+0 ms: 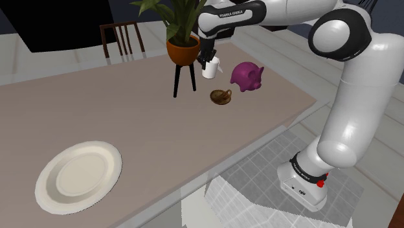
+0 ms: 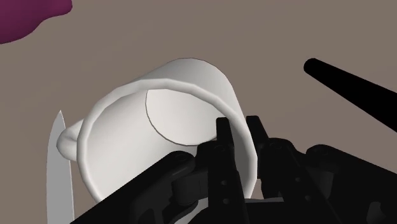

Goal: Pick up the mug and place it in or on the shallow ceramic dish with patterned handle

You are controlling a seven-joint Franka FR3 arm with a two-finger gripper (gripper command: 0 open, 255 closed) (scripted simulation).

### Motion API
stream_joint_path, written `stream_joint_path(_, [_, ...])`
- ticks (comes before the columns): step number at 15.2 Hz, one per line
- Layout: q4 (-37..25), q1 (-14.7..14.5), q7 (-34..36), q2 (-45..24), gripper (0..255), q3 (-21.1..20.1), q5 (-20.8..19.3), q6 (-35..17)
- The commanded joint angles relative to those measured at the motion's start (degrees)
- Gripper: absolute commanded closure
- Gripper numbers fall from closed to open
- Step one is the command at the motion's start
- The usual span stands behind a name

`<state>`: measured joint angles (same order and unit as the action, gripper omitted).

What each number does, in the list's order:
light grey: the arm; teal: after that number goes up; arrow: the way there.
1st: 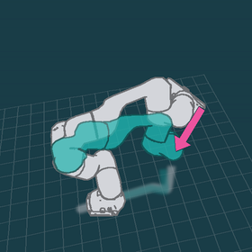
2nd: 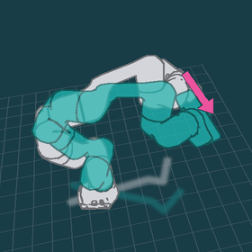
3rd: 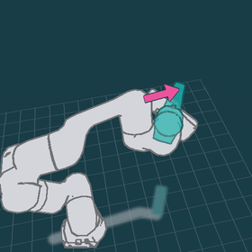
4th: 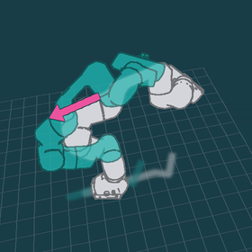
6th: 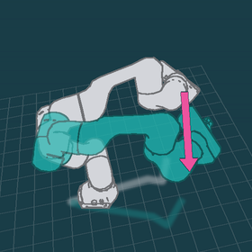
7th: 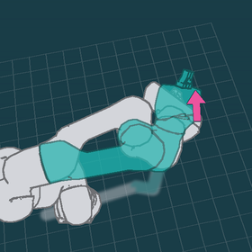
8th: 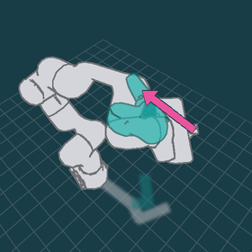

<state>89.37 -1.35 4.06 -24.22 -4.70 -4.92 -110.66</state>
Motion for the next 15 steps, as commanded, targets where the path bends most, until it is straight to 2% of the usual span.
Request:
stream_joint_path(1, [-1.08, 0.06, -0.20, 0.39, 255, 0.00, 0.07, 1.46])
stream_joint_path(12, [-7.69, -0.04, -0.66, 1.65, 255, -0.10, 0.32, 9.31])
stream_joint_path(15, [2.83, -0.11, 0.07, 9.41, 255, -0.50, 0.83, 6.57])
